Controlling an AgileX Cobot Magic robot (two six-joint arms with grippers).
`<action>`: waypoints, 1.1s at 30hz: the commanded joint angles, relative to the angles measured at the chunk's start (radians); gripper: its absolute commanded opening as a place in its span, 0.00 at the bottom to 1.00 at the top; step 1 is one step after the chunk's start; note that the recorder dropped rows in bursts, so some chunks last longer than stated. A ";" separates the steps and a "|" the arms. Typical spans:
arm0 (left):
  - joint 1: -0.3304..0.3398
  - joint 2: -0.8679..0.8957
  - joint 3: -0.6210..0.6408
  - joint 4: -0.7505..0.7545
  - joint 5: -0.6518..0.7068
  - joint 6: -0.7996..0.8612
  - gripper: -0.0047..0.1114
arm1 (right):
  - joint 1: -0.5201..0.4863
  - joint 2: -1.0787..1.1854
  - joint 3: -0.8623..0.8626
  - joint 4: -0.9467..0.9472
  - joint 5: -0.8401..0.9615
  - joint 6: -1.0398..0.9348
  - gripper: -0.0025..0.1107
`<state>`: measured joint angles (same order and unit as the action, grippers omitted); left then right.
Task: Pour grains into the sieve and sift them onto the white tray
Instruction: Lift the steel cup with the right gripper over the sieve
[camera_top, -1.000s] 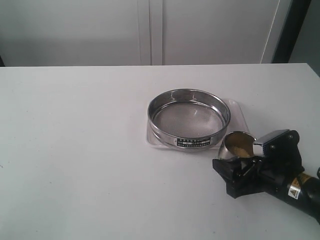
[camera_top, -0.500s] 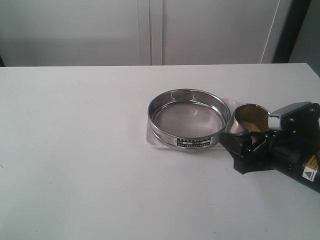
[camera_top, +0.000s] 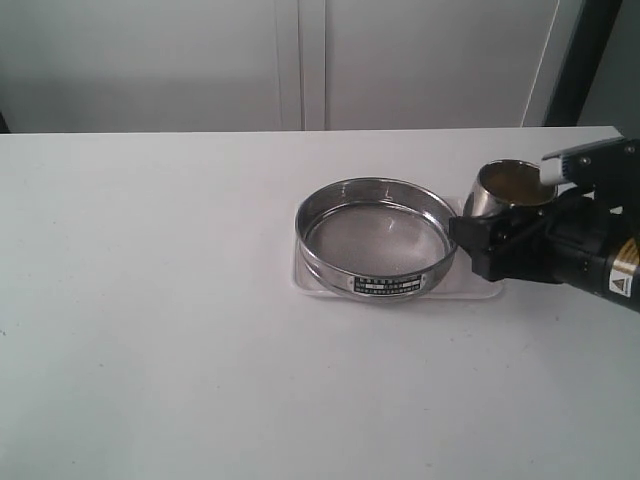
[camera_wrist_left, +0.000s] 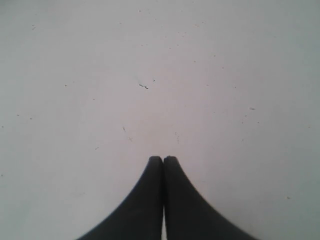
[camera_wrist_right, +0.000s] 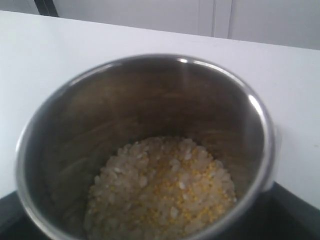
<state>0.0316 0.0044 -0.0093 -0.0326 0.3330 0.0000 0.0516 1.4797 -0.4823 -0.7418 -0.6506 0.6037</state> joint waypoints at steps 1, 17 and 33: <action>-0.005 -0.004 0.009 -0.004 0.005 0.000 0.04 | -0.001 -0.013 -0.072 -0.093 0.071 0.113 0.02; -0.005 -0.004 0.009 -0.004 0.005 0.000 0.04 | -0.001 -0.011 -0.297 -0.528 0.188 0.561 0.02; -0.005 -0.004 0.009 -0.004 0.005 0.000 0.04 | -0.001 0.035 -0.413 -0.782 0.227 0.791 0.02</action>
<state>0.0316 0.0044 -0.0093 -0.0326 0.3330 0.0000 0.0516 1.5102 -0.8783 -1.5080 -0.4320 1.3853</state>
